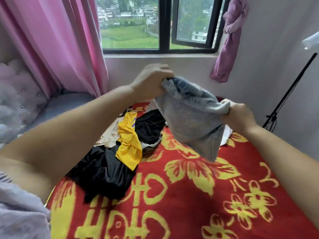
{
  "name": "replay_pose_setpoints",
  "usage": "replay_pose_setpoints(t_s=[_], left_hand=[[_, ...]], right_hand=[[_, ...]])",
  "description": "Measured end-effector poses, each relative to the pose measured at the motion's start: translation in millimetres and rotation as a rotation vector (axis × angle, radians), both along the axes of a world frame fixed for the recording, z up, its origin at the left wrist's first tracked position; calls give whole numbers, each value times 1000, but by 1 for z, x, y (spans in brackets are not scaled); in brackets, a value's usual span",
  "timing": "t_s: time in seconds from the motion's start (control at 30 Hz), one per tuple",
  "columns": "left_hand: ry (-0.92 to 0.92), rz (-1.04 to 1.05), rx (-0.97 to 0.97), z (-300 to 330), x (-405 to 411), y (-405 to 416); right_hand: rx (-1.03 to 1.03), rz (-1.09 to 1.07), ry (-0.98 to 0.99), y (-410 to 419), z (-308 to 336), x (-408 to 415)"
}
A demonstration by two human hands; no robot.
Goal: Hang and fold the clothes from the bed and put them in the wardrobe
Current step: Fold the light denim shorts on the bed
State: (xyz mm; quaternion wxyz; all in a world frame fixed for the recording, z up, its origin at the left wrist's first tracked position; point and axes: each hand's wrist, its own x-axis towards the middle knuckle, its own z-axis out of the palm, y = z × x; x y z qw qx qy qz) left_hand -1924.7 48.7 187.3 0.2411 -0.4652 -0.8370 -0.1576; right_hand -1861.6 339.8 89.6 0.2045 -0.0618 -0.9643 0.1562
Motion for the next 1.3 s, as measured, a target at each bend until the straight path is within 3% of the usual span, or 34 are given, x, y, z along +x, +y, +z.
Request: replay_pose_setpoints(t_s=[0.1, 0.23, 0.3, 0.4, 0.47, 0.53, 0.7, 0.9, 1.03, 1.17, 1.23, 1.3], left_hand=[[-115, 16, -103, -80, 13, -17], [-258, 55, -301, -230, 35, -49], [-329, 68, -539, -311, 58, -67], [-470, 91, -1041, -422, 104, -101], [-619, 143, -1213, -479, 135, -121], [-743, 237, -1262, -518, 162, -133], [-829, 242, -1012, -553, 179, -105], [-960, 305, -430, -554, 145, 5], [-1119, 423, -486, -575, 134, 52], [-1099, 658, -549, -591, 124, 77], [-1300, 725, -279, -593, 113, 92], [-1636, 882, 209, -595, 99, 112]], right_hand=[[129, 60, -179, -13, -64, 20], [109, 94, -478, -49, -197, 47], [103, 130, -715, -75, -271, 72], [1, 361, -1245, -117, -374, 126], [-102, 462, -1472, -136, -417, 162], [-201, 439, -1559, -139, -440, 187], [-217, 273, -1521, -87, -451, 175], [-209, 187, -1155, -33, -451, 85], [-175, 160, -948, -14, -468, 23], [-281, 18, -719, 18, -479, -45], [-369, -21, -660, 34, -484, -77], [-411, -50, -661, 47, -491, -106]])
